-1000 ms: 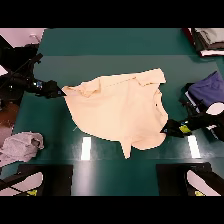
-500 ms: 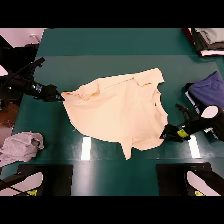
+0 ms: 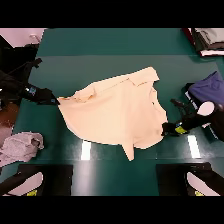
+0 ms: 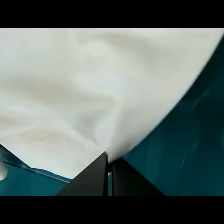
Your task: Fold the shirts.
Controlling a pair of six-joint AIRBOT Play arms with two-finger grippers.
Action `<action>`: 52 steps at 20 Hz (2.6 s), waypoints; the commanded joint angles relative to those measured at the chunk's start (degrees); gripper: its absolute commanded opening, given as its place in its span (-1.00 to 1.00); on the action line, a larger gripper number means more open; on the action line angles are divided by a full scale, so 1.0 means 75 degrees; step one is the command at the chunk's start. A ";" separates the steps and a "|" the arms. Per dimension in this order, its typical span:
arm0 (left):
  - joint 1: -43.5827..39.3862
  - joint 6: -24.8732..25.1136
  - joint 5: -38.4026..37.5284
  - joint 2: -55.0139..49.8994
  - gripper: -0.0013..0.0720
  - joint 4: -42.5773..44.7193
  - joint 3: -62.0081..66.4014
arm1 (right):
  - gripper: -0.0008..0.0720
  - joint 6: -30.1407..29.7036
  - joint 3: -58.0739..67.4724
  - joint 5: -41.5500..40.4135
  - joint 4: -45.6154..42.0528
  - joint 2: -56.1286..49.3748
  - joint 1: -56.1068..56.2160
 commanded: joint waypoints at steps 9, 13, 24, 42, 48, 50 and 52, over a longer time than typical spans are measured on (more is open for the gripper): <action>-0.2436 -0.0446 0.3095 -0.1897 0.26 0.0586 0.0466 | -0.94 -0.0012 0.0764 0.0766 -0.0213 0.0003 -0.0525; -0.1492 -0.0353 0.0968 -0.2148 0.26 0.0592 0.0976 | -0.94 -0.0012 0.0764 0.0711 -0.0213 0.0000 -0.0525; 0.1402 -0.0020 0.0338 -0.0160 0.19 0.0458 -0.2174 | -0.93 -0.0020 0.0764 0.0312 -0.0210 0.0003 -0.0525; -0.0169 -0.0149 0.3095 0.0041 -0.89 -0.1311 -0.4555 | -0.93 -0.0020 0.0866 0.0507 -0.0195 0.0003 -0.0525; -0.0154 -0.0166 0.1751 0.0356 -0.90 -0.1303 -0.1236 | -0.93 -0.0090 0.3369 0.0516 0.0766 0.0003 -0.0522; -0.0154 -0.0224 0.1559 0.0659 -0.89 -0.1294 0.0734 | -0.93 -0.0114 0.4727 0.0376 0.1078 0.0006 -0.0525; -0.0154 -0.0245 0.1513 0.0901 -0.89 -0.1259 0.2809 | -0.93 -0.0114 0.6263 0.0224 0.1142 0.0009 -0.0525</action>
